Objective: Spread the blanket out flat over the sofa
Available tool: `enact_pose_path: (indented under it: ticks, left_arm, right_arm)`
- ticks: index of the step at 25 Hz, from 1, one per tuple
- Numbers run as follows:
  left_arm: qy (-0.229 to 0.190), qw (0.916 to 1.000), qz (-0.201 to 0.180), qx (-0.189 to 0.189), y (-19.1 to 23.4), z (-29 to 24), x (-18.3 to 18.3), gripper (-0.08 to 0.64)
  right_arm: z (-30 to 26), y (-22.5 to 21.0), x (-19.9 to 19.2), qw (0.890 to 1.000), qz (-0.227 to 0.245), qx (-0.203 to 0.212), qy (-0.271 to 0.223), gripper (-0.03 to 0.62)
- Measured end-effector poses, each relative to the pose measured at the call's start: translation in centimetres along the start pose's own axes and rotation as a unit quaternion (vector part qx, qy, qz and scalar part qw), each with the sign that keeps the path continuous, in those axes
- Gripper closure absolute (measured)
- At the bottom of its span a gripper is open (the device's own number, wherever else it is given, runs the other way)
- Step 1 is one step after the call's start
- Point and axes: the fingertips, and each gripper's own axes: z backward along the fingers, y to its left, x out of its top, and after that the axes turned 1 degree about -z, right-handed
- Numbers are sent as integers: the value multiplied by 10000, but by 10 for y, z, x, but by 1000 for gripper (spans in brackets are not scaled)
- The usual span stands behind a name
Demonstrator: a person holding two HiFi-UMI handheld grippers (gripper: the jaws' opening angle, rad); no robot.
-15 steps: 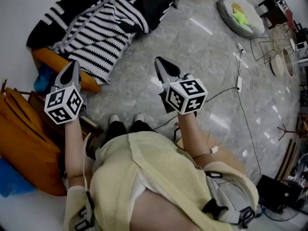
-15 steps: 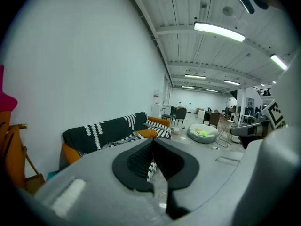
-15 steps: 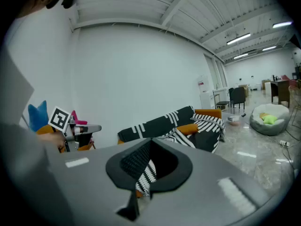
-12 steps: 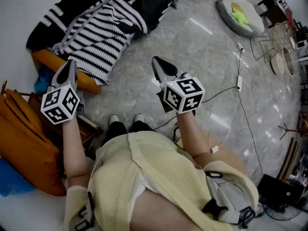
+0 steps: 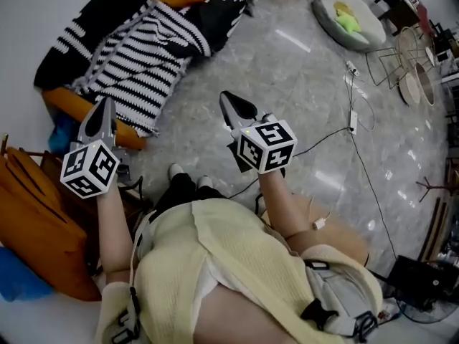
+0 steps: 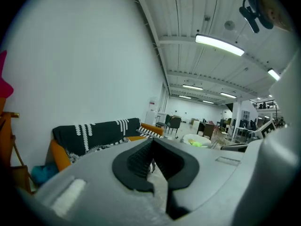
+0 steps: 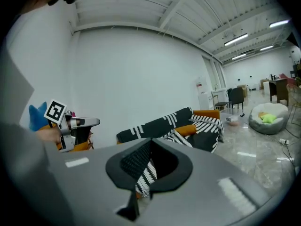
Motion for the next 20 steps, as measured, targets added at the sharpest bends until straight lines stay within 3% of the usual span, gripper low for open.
enact_pose_path:
  ticks: [9,11,20]
  left_arm:
    - [154,9995,-241,108,16,-27,-3,557]
    - [150,9996,-237,102,25,-40,1,557]
    - [231,9995,-154,158,87,-121,3,557]
  right_arm:
    - [-28,-14,7,9999,58,-67,-59,589]
    - [-44,-13,11,10000,53,5,-13,517]
    - [-143,-29,36,9997,134,122,160,474]
